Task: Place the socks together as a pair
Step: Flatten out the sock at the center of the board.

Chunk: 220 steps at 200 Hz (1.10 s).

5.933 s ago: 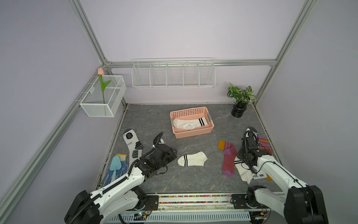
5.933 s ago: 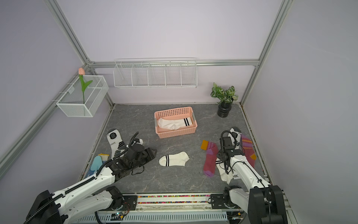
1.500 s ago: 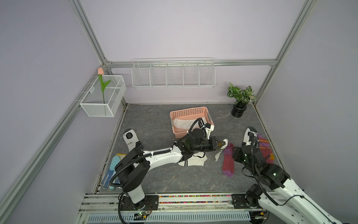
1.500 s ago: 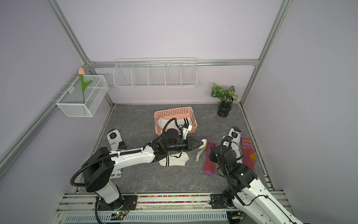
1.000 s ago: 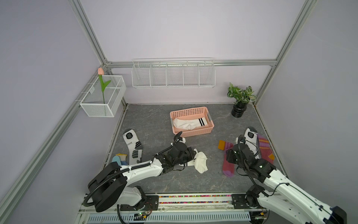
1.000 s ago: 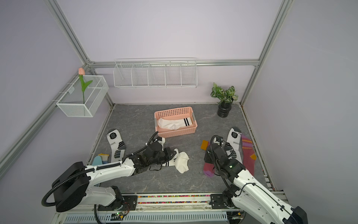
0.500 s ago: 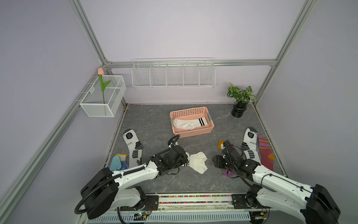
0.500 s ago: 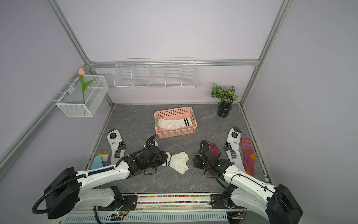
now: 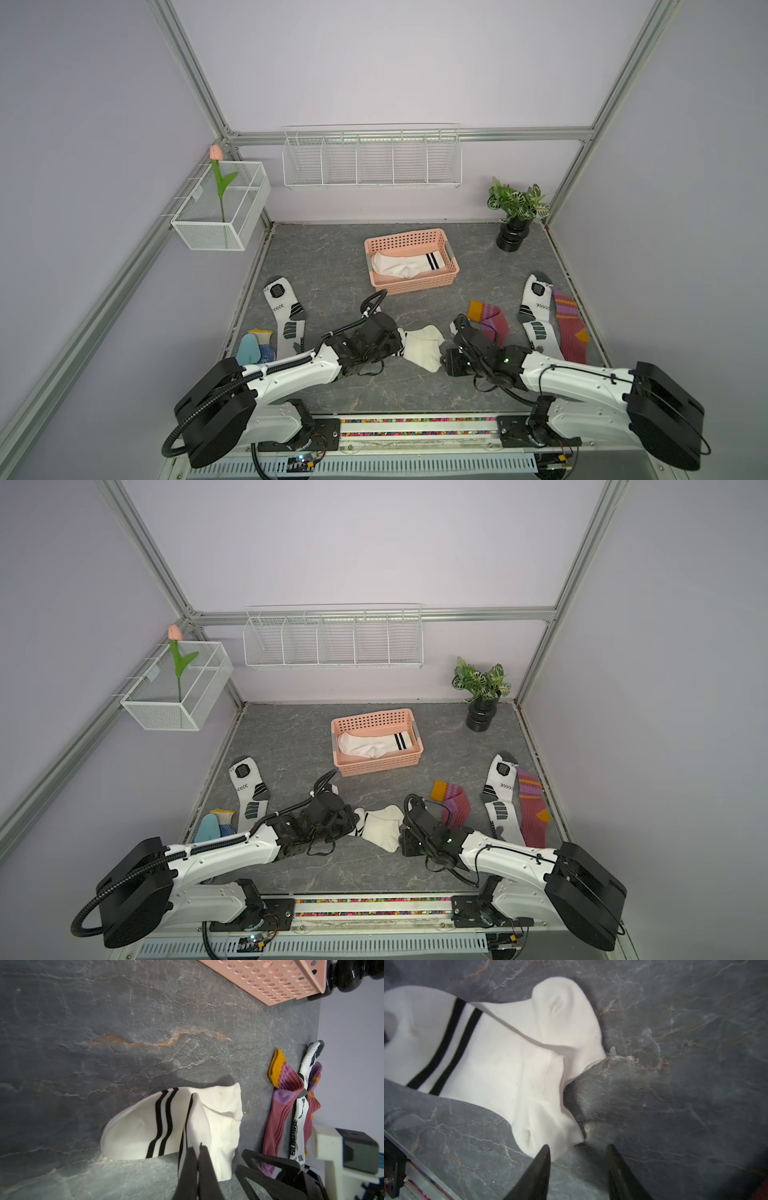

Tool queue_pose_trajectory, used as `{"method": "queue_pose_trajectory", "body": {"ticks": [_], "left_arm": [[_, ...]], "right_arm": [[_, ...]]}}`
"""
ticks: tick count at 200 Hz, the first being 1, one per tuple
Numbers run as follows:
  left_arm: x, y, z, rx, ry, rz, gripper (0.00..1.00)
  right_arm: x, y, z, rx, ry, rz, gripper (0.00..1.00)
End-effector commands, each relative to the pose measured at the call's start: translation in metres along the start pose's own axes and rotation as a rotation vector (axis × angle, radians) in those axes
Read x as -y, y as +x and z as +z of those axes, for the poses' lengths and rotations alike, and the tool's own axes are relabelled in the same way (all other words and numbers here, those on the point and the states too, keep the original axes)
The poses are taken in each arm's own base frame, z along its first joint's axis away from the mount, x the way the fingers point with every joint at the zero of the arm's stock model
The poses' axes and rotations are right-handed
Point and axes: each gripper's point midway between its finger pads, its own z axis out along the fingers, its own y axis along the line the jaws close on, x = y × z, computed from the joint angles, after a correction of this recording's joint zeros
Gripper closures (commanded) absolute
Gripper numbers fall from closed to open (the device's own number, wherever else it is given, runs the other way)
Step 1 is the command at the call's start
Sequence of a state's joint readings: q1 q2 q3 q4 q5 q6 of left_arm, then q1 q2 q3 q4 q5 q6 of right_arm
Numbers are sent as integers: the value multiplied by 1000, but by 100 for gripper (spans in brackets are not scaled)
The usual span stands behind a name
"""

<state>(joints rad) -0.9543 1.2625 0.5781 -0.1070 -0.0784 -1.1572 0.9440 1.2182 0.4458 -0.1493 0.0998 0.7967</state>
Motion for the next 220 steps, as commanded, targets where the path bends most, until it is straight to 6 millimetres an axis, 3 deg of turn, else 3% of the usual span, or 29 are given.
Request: {"method": "queue_pose_trajectory", "body": {"ticks": [1,39,82,133,162,171,184,196,220], "left_arm": [[6,-4,0,5,2,-2,100],[7,-3,0,-2,7,0,100],[8,-2,-1,-11,13,13,100],[15,-8,-13,15,34,55,100],[19,-10,-17,19,47,86,100],[18,-9,-17,18,42,95,100],[19,-9,-16,11,44,101,100],[20,-6,-14,-1,48,104,100],[27,-3,-13,-24,84,111,100]], "right_arm": [[-4,2,7,-7,-5,35,57],[-3,8,14,-31,-1,58,63],[-14,0,10,-7,-41,70,93],[-36,-30,-29,92,-110,58,93],[-39,-41,-50,134,-115,50,93],[-34,-39,-50,136,-100,40,92],[-27,-36,-44,129,-73,34,80],[-22,-30,-36,104,-49,21,62],[-19,-21,-16,55,-28,11,59]]}}
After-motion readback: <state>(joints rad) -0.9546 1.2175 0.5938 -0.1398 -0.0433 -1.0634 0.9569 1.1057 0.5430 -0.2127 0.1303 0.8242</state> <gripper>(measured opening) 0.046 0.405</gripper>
